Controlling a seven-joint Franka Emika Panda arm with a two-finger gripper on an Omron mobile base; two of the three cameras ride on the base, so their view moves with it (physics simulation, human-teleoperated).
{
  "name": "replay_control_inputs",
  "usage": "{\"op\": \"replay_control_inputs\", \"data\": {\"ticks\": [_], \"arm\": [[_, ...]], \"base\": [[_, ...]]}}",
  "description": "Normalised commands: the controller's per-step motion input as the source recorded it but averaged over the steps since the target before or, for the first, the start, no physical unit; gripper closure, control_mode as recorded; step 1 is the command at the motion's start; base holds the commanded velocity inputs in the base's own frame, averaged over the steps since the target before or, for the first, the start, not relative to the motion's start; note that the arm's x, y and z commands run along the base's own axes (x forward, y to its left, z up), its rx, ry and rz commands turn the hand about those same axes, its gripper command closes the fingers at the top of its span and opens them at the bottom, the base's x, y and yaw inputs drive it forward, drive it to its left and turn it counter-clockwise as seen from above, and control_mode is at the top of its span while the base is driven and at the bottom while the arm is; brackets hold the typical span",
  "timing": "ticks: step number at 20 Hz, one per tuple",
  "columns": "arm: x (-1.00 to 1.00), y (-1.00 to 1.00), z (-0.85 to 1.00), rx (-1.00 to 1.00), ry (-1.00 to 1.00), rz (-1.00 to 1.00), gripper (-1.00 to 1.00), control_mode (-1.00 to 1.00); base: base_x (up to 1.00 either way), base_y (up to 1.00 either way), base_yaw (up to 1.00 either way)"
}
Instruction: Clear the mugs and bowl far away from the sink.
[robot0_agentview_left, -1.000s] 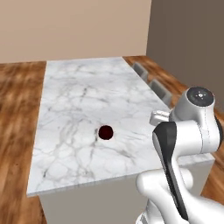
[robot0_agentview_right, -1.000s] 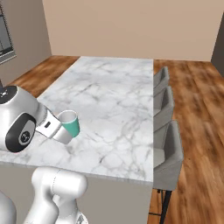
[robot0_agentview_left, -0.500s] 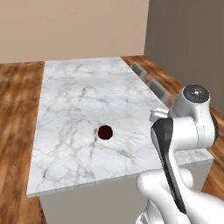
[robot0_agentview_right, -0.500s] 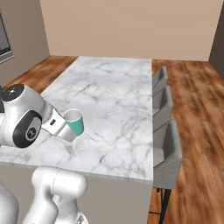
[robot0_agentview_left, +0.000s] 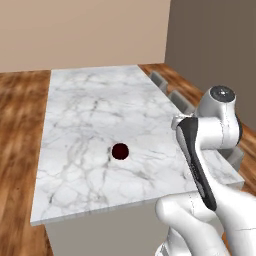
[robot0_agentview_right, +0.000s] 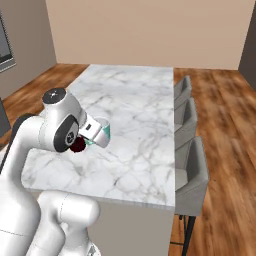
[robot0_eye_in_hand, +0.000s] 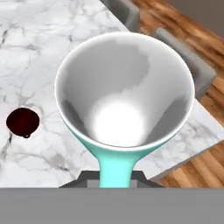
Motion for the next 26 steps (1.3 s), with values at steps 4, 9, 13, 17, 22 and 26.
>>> {"op": "replay_control_inputs", "data": {"ticks": [4, 9, 13, 17, 22, 26], "arm": [[0.40, -0.08, -0.25, 0.00, 0.00, 0.36, 1.00, -1.00], [0.39, 0.00, -0.42, -0.02, 0.02, 0.30, 1.00, -1.00], [0.46, 0.14, -0.60, -0.08, 0.07, 0.16, 1.00, -1.00], [0.43, 0.06, -0.41, -0.05, 0.04, 0.10, 1.00, -1.00], [0.60, 0.05, -0.31, -0.04, 0.07, 0.08, 1.00, -1.00], [0.51, 0.03, -0.30, -0.06, 0.04, 0.03, 1.00, -1.00]], "base": [[0.00, 0.00, 0.00], [0.00, 0.00, 0.00], [0.00, 0.00, 0.00], [0.00, 0.00, 0.00], [0.00, 0.00, 0.00], [0.00, 0.00, 0.00]]}}
